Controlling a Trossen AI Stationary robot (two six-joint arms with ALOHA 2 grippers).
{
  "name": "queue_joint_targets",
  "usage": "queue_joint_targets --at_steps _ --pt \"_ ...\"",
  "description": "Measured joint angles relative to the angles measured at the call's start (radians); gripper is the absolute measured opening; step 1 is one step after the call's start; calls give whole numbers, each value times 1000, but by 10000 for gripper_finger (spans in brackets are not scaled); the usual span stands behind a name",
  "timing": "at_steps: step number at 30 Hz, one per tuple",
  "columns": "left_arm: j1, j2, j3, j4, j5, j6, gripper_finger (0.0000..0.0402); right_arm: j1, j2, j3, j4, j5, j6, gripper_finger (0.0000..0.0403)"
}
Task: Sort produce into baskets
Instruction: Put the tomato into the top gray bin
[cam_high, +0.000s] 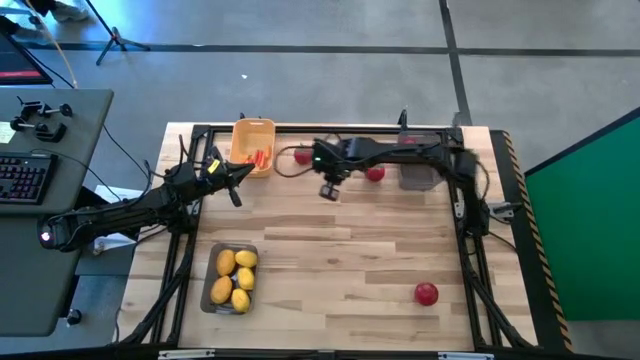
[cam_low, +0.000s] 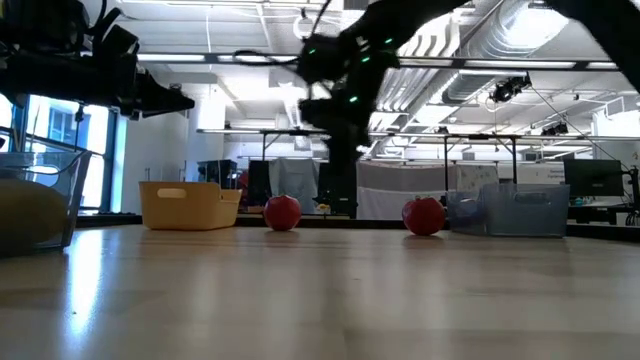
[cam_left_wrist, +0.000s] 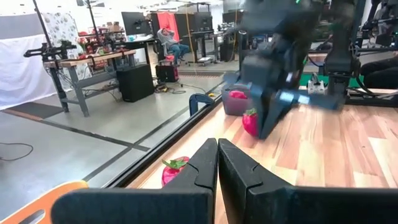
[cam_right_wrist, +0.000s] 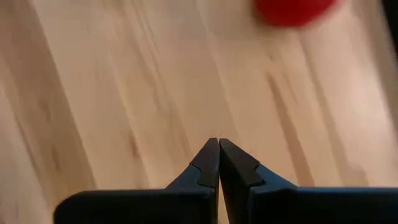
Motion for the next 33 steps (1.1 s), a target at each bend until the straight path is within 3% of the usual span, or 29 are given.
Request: queue_joint_targets --at_steps 6,11,18,25,28,33 --pt "0 0 0 6 1 33 0 -19 -276 -242 -23 164 37 1" --pt "0 0 0 6 0 33 0 -99 -385 -312 -58 148 115 26" --pt "0 0 0 6 0 33 0 -185 -334 -315 -127 -77 74 148" --pt "0 0 0 6 0 23 0 -252 -302 -315 -172 -99 53 288" --pt "0 0 0 6 0 23 0 -279 -287 -314 -176 -118 44 318" --pt "0 0 0 6 0 15 0 -308 -230 -314 -172 -146 -8 327"
